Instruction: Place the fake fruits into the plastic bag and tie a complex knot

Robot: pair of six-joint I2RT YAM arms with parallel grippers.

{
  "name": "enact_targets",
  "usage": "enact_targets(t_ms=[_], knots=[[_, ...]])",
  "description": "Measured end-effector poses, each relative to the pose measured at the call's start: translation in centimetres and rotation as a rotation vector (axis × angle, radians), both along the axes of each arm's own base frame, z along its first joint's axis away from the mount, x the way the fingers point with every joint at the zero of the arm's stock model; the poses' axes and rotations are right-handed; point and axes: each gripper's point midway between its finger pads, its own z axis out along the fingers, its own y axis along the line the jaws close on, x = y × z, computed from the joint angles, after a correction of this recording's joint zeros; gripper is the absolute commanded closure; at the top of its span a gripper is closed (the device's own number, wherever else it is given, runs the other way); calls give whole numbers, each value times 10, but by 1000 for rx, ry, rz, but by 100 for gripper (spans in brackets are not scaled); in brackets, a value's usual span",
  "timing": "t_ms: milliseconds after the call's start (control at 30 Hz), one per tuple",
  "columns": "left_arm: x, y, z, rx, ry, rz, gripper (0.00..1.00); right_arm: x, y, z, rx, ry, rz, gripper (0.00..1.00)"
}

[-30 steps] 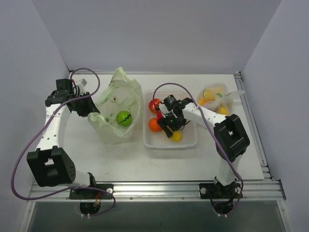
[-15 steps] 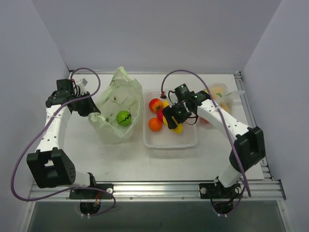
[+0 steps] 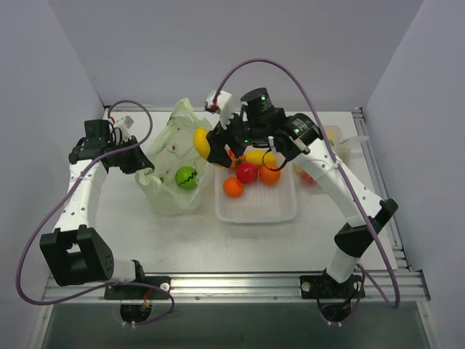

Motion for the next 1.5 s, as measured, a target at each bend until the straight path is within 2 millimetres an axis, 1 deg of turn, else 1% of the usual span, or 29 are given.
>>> enact_targets(t_ms=[33,67,133,167,200,300,333,367,400,433,500,533,600,667,767,800,833,900,933,967,1000,1033,1100,1133,1200,1333,1400,1433,1500], knots=[[0,-1,1,-7,-4,-6,93,-1,15,3,3,-15,23,90],[1,-2,2,-11,-7,-10,100,-2,28,3,-1,-27,38,91],[0,-5,3,-23,-12,-21,100,0,50,-5,-24,-50,50,91],[0,-5,4,-26,-15,-24,100,1,64,-14,-44,-56,57,90],[0,-6,4,-27,-15,-25,100,2,71,-22,-59,-57,59,86],[-1,-6,5,-29,-18,-28,100,12,89,-58,-126,-48,39,85],[-1,-6,5,-29,-18,-28,100,18,92,-69,-144,-46,27,79],[-2,-6,4,-30,-17,-28,100,24,95,-79,-161,-47,12,69],[-2,-7,4,-30,-15,-28,100,30,98,-88,-172,-48,-3,50],[-2,-7,3,-31,-15,-29,100,35,100,-95,-182,-50,-18,37],[-3,-7,3,-32,-14,-29,100,45,102,-105,-193,-53,-53,13],[-3,-7,3,-32,-14,-29,100,48,102,-106,-194,-56,-66,2],[-3,-8,4,-35,-15,-32,100,49,102,-104,-190,-59,-80,0],[-3,-8,4,-39,-16,-35,100,46,100,-95,-167,-65,-83,0],[-3,-9,5,-40,-20,-37,100,23,84,-75,-131,-48,-47,0],[-3,-9,5,-40,-22,-37,100,16,74,-67,-110,-44,-35,0],[-3,-9,5,-40,-25,-37,100,3,63,-59,-96,-33,-15,0],[-2,-9,6,-41,-30,-42,100,-15,36,-44,-53,-17,8,0],[-2,-9,7,-41,-35,-48,100,-18,18,-39,-41,-8,-4,0],[-2,-10,8,-41,-44,-59,100,-18,-1,-37,-29,-2,-25,0],[-2,-11,9,-43,-54,-70,100,-14,-22,-39,-29,8,-60,0],[-3,-13,10,-45,-64,-82,100,-8,-43,-44,-40,23,-103,0],[-5,-15,11,-50,-76,-103,100,6,-77,-61,-84,57,-183,0],[-5,-16,11,-51,-79,-110,100,14,-90,-72,-113,74,-218,0],[-6,-16,11,-48,-83,-117,100,25,-109,-102,-193,129,-255,0],[-5,-15,11,-40,-88,-125,100,39,-130,-165,-367,225,-269,0],[-5,-15,11,-40,-88,-125,100,45,-136,-188,-439,250,-268,0],[-5,-15,10,-39,-88,-125,95,48,-138,-200,-476,261,-268,0],[-6,-15,10,-39,-88,-125,94,57,-143,-219,-542,269,-271,1]])
